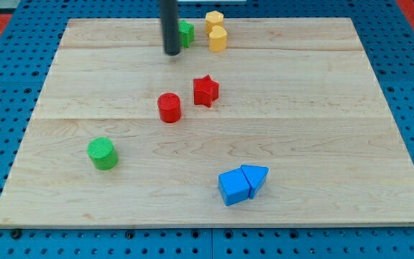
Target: Slide the green circle to the center left
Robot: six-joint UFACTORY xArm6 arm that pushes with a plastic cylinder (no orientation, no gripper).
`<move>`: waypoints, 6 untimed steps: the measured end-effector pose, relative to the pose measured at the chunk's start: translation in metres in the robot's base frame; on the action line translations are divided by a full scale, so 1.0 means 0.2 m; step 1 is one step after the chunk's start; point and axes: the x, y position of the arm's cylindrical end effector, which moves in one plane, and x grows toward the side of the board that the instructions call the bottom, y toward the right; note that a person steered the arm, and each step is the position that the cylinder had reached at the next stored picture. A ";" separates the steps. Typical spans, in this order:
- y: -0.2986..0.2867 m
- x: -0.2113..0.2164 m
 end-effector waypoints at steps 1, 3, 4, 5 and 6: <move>-0.24 0.37; -0.35 1.12; -0.66 1.20; -0.85 1.31; -0.52 1.50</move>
